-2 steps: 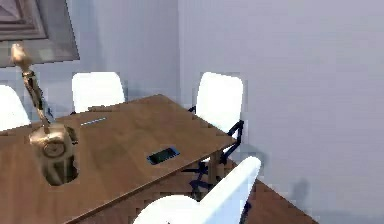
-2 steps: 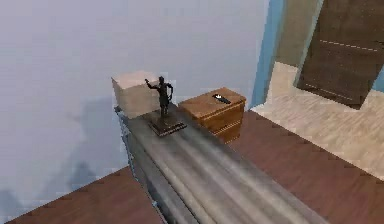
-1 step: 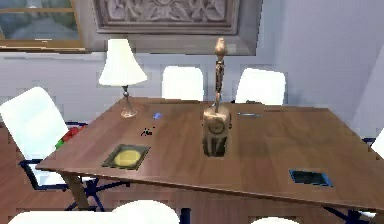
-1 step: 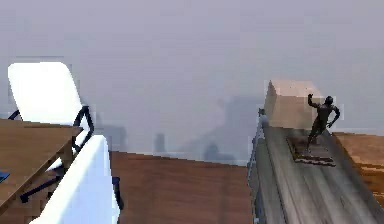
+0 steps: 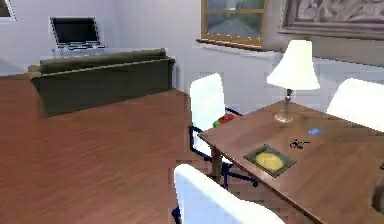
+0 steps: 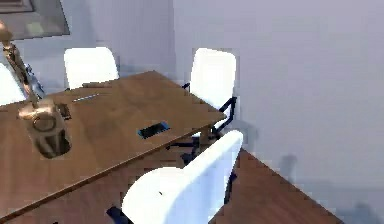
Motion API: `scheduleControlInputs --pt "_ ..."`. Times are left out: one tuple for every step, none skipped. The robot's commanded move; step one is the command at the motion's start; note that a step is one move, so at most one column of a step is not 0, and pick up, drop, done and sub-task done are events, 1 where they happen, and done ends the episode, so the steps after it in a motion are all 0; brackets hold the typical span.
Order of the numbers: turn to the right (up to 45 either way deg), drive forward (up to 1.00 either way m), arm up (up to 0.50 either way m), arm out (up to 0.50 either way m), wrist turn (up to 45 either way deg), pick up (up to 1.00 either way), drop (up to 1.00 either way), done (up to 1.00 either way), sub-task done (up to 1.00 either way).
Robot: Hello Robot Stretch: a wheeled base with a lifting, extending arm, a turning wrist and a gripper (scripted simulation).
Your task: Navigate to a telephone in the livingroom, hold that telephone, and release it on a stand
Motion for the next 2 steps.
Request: scheduleControlInputs --pt "45.0 0.00 0.00 0.00 0.0 0.00 0.00 0.00 0.00" --pt "21.0 0.00 0.00 0.00 0.0 0.00 0.00 0.00 0.00"
